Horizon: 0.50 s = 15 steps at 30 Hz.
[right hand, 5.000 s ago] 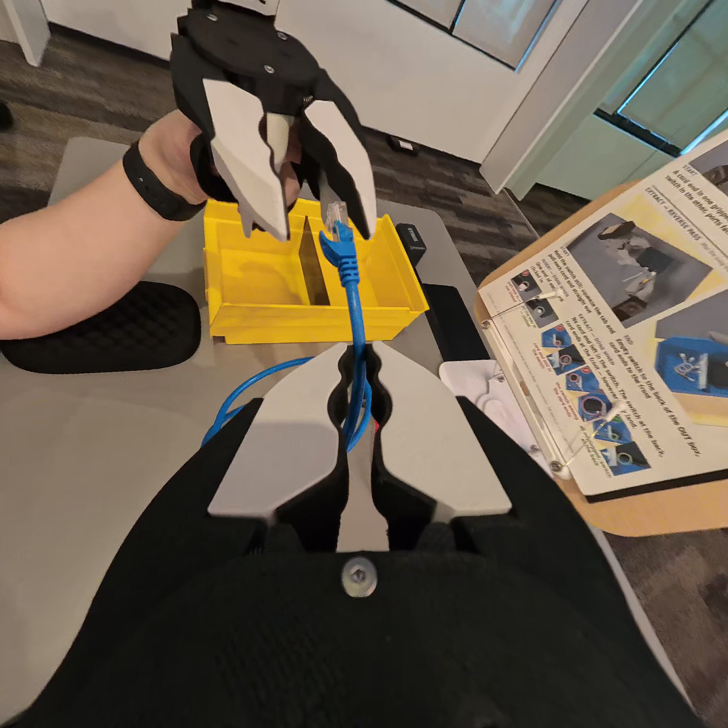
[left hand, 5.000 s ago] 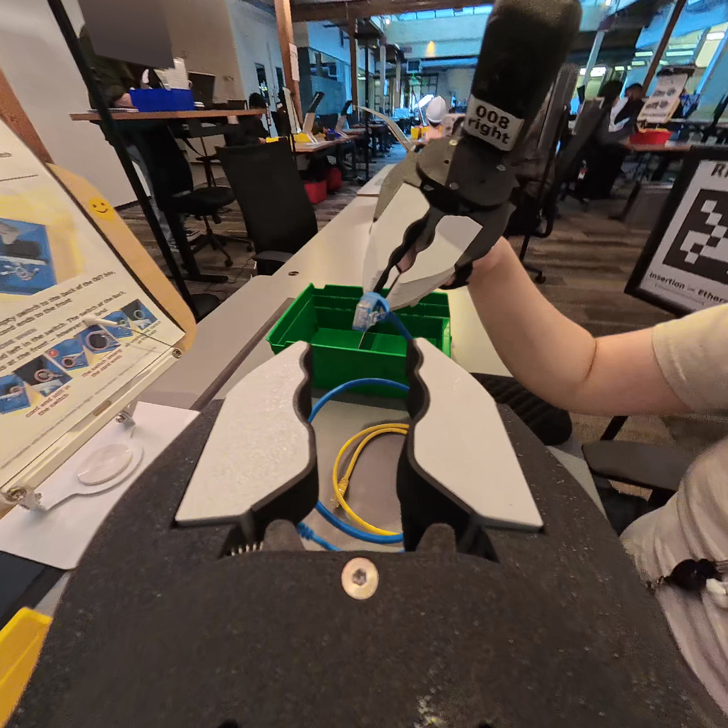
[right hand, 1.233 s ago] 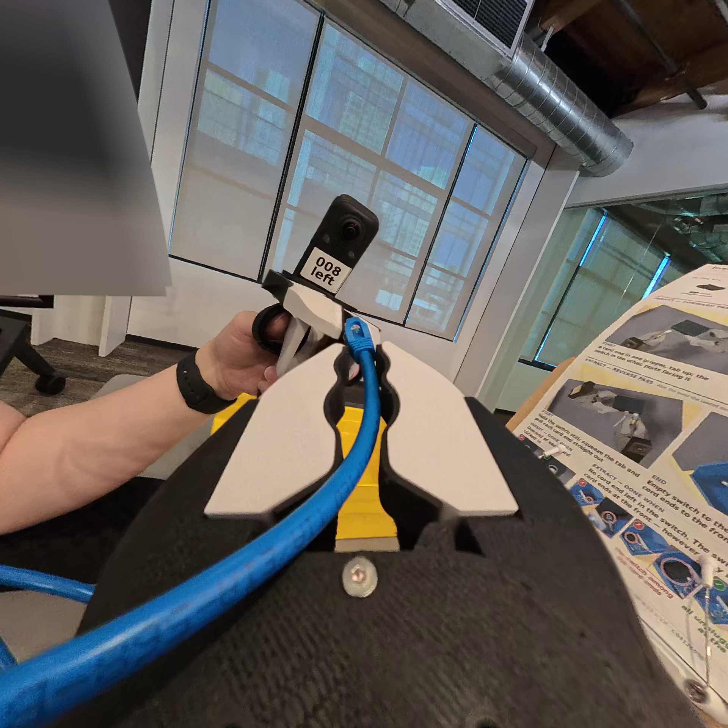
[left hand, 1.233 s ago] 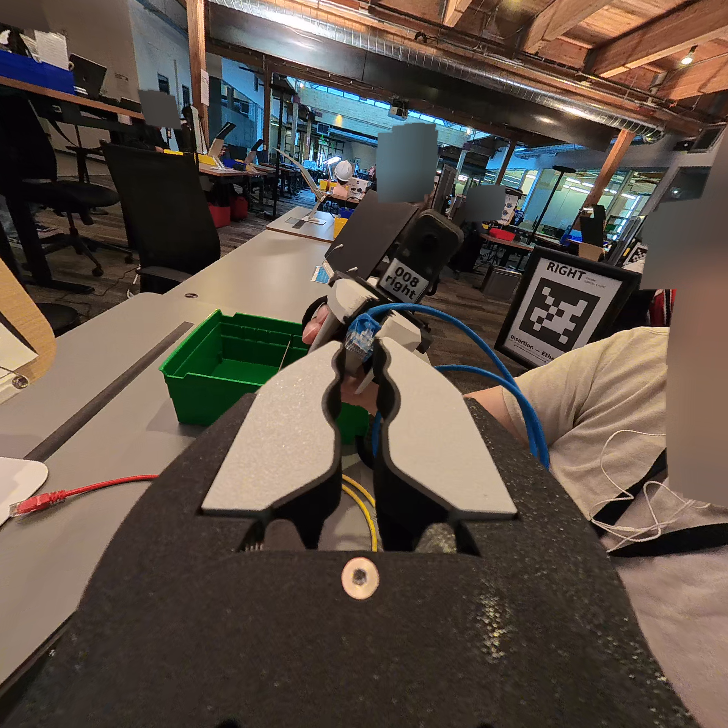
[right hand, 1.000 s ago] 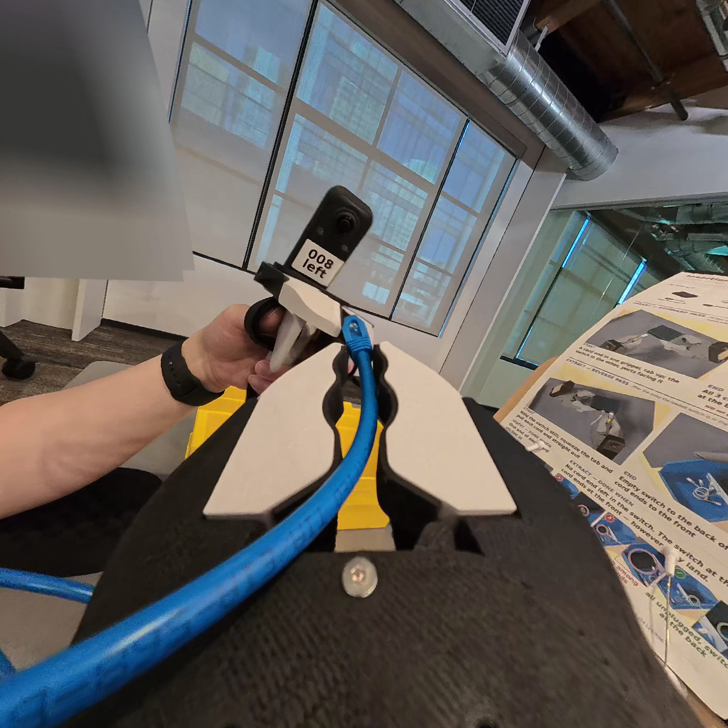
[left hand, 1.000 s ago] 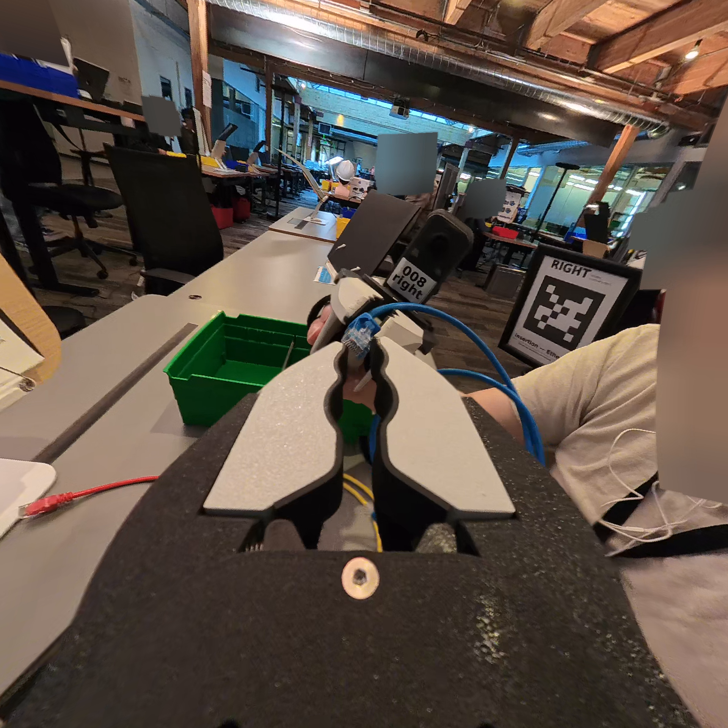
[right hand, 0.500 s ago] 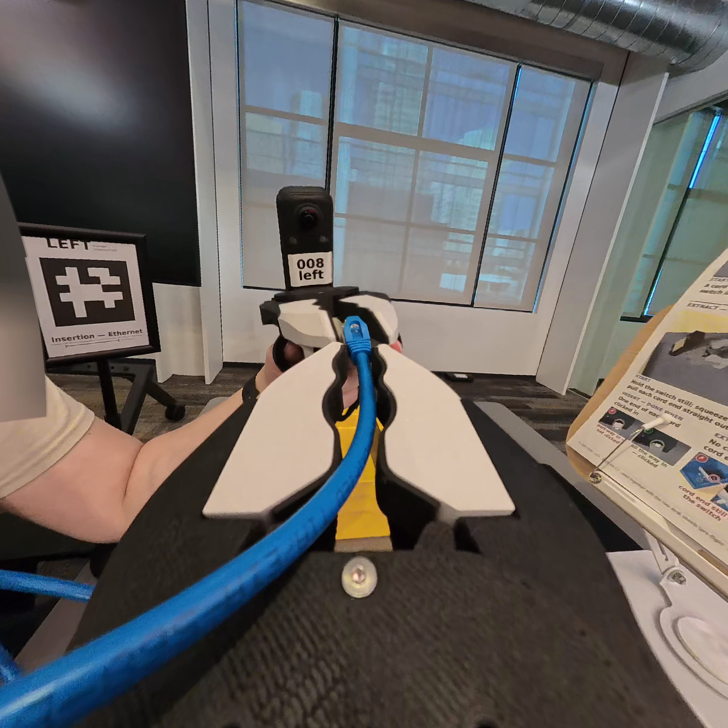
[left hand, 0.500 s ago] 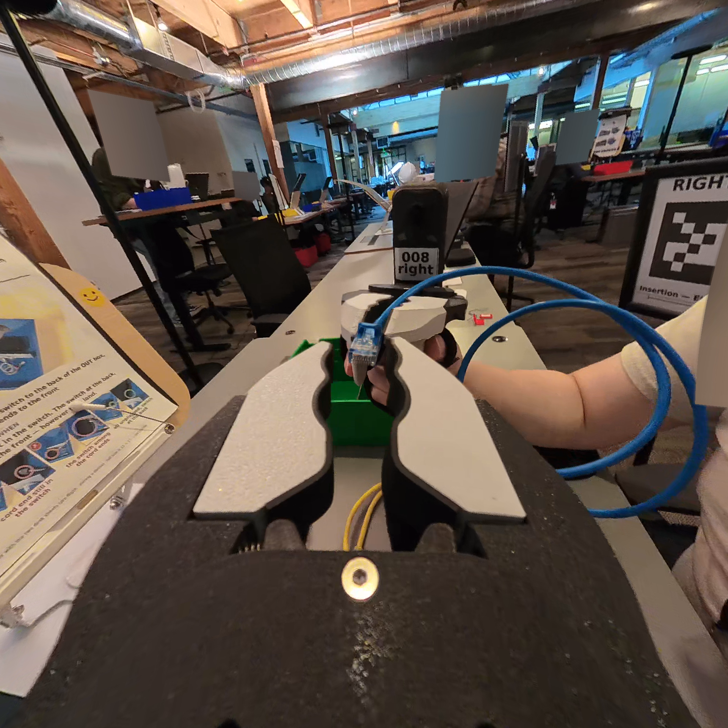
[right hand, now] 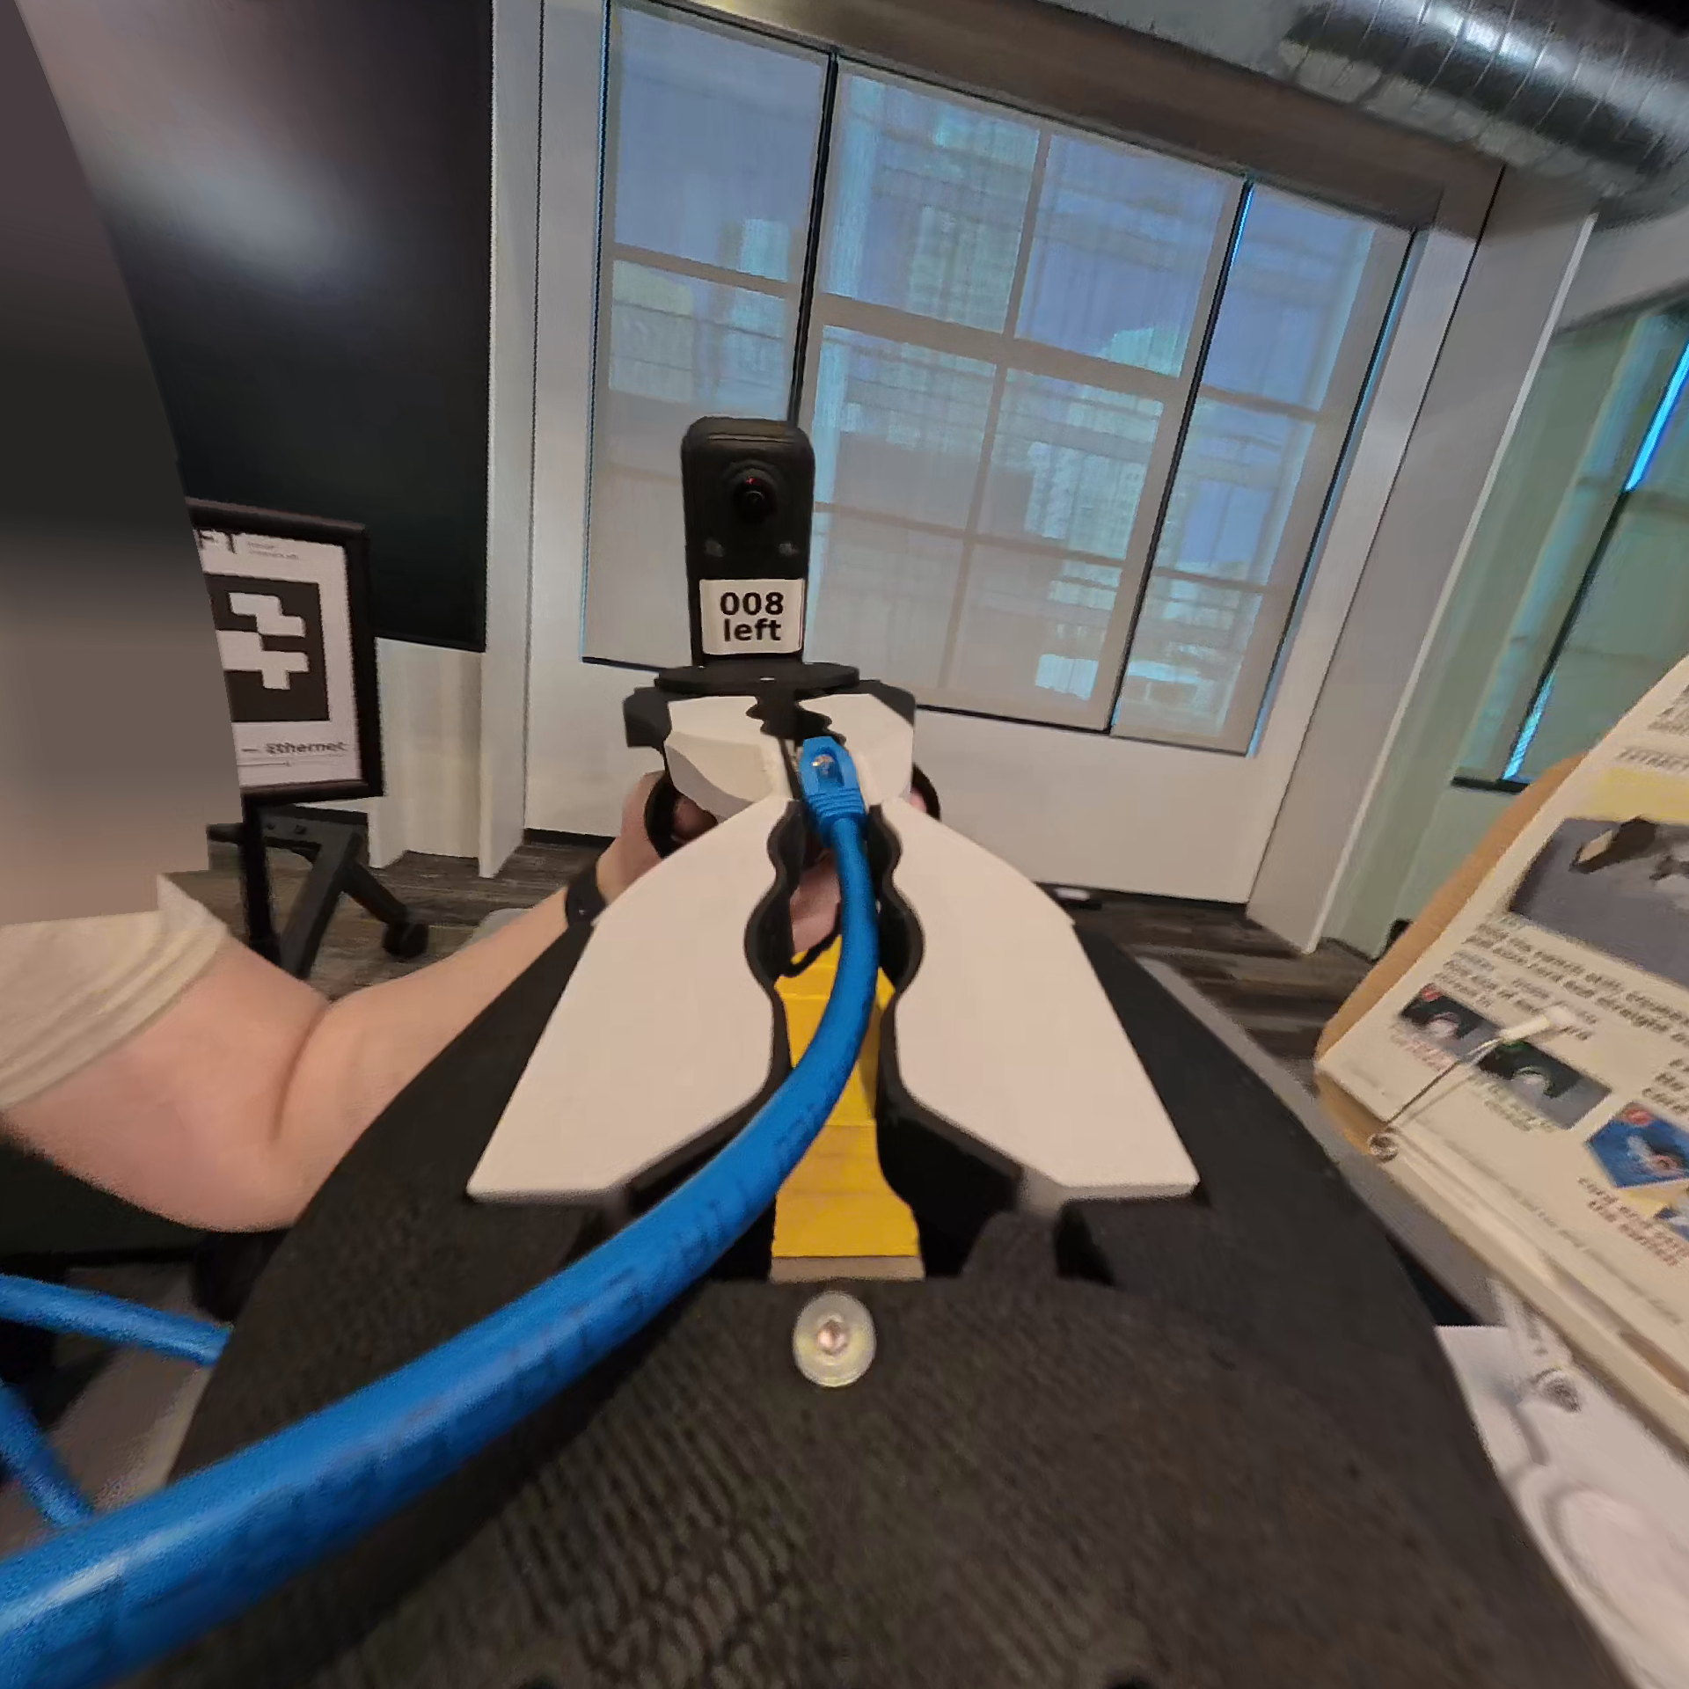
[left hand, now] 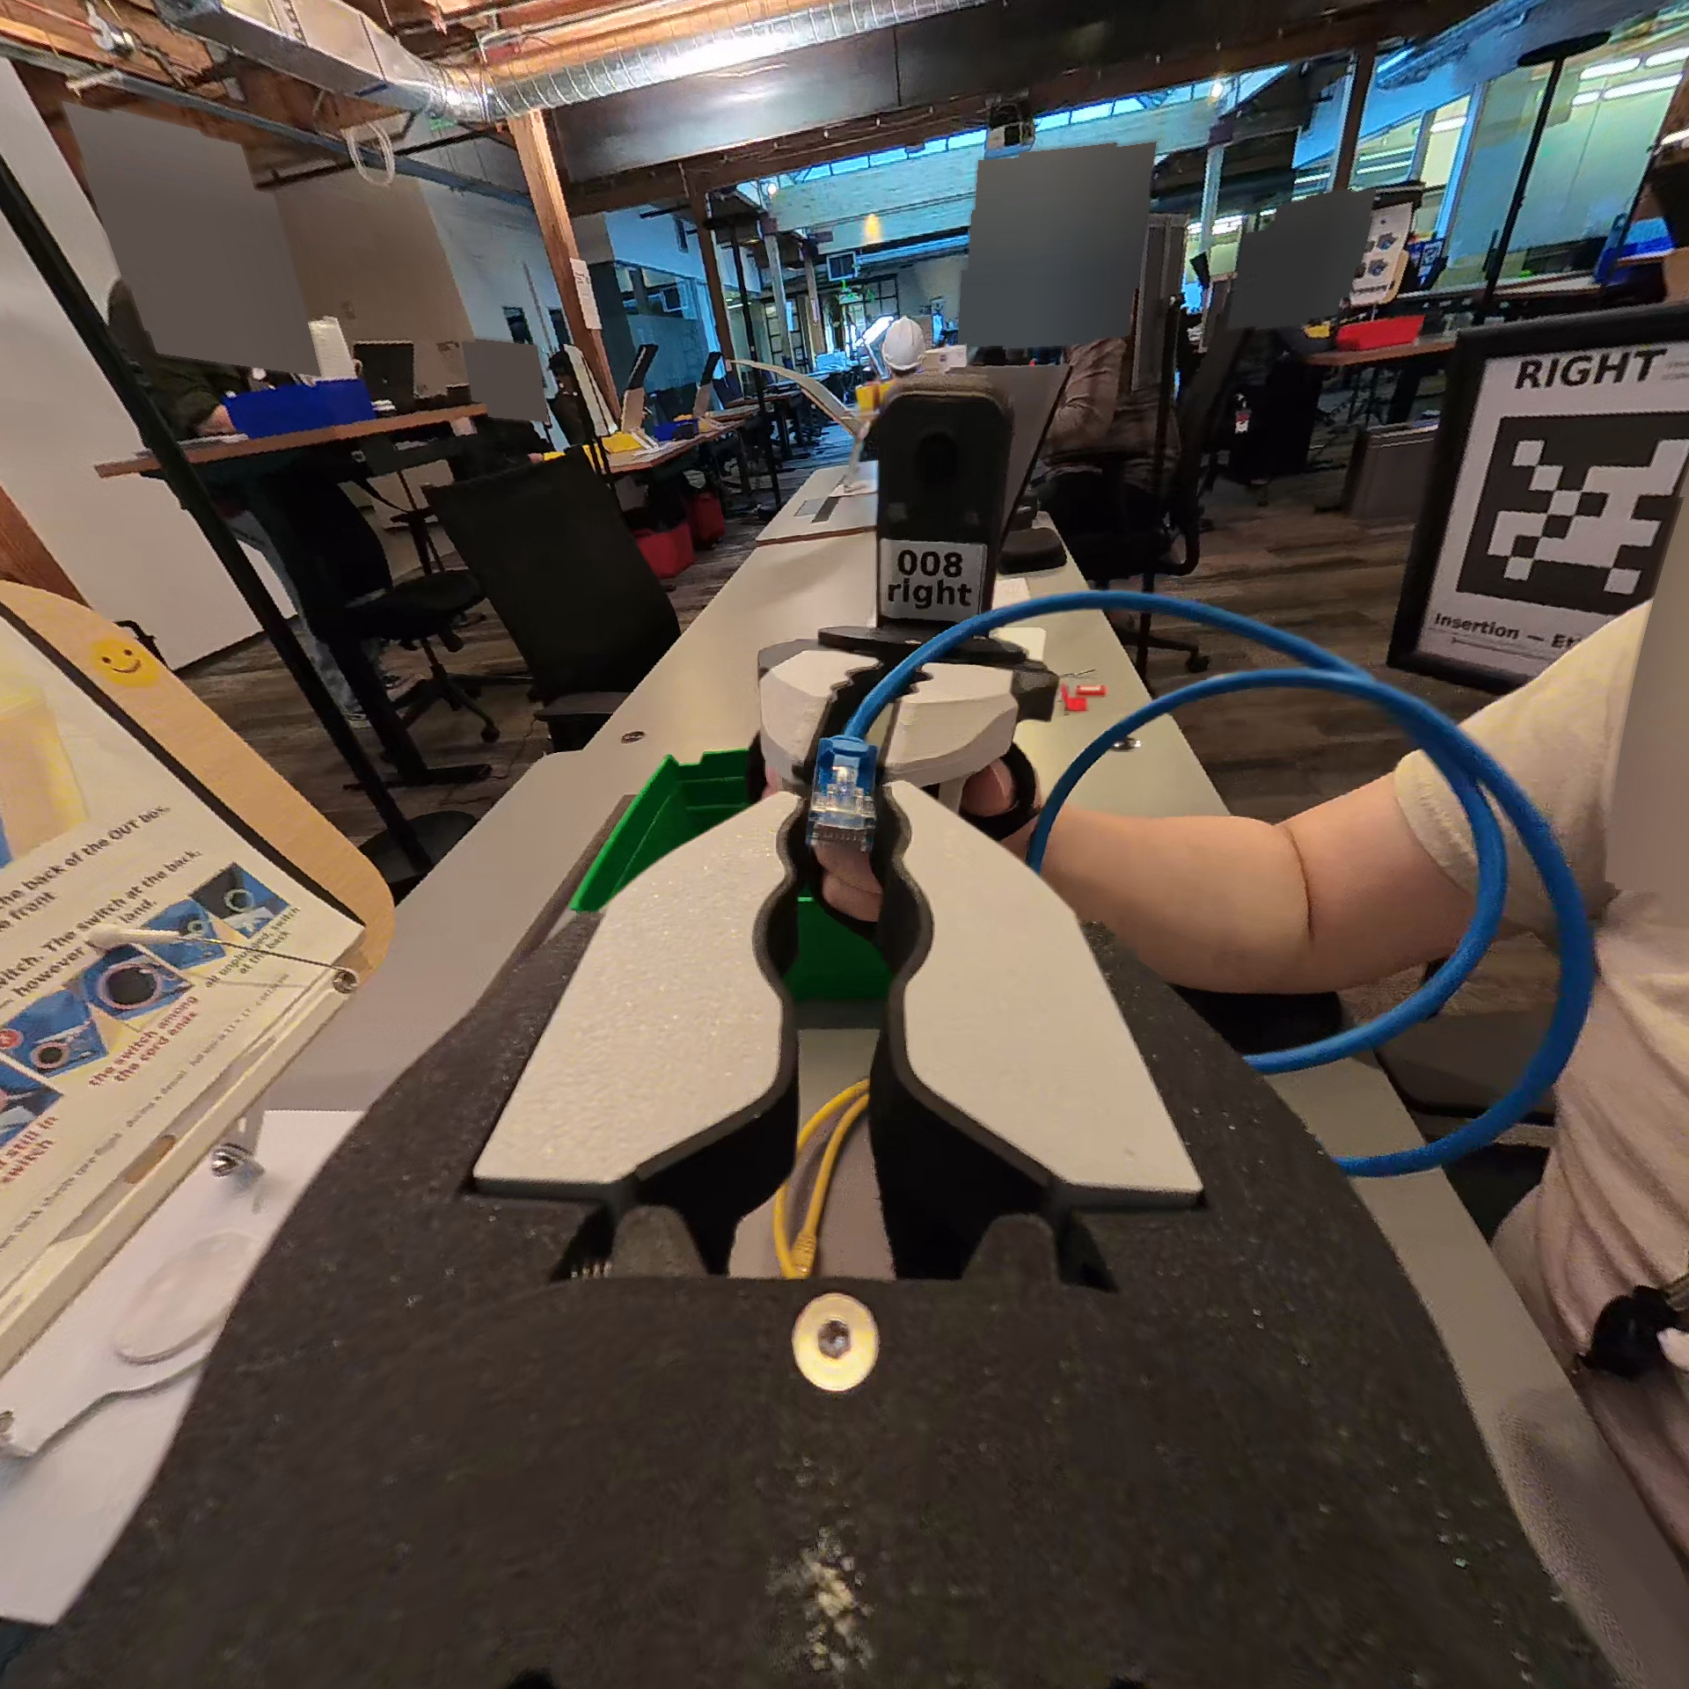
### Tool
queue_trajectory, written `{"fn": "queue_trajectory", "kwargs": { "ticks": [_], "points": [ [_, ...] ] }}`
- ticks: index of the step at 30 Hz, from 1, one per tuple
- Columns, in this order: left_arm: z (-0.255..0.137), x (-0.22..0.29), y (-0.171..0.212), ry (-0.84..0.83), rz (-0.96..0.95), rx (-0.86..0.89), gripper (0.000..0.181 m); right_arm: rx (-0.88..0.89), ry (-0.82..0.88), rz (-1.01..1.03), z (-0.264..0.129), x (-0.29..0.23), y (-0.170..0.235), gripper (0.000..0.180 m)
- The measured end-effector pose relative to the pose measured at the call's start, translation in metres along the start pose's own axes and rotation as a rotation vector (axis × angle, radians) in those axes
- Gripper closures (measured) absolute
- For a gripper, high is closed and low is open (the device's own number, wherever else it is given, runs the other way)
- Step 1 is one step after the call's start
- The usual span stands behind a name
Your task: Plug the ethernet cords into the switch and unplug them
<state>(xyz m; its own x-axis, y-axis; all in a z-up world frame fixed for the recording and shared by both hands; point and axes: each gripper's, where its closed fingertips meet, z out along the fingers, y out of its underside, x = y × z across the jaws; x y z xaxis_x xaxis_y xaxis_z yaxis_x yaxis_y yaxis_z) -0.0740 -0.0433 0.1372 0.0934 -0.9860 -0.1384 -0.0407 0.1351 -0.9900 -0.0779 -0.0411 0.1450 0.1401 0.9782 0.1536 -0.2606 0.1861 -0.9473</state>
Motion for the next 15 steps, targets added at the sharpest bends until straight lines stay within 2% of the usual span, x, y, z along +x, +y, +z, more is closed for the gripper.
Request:
{"fn": "queue_trajectory", "kwargs": {
  "ticks": [6,15],
  "points": [
    [0.0024,0.0046,0.0005,0.065,-0.101,0.002,0.169,0.000,0.024,-0.189,-0.0044,-0.0053,-0.0034,0.162],
    [0.0008,0.0031,0.0038,0.077,-0.138,-0.009,0.169,-0.045,0.031,-0.171,-0.0043,-0.0020,0.0010,0.167]
  ]
}}
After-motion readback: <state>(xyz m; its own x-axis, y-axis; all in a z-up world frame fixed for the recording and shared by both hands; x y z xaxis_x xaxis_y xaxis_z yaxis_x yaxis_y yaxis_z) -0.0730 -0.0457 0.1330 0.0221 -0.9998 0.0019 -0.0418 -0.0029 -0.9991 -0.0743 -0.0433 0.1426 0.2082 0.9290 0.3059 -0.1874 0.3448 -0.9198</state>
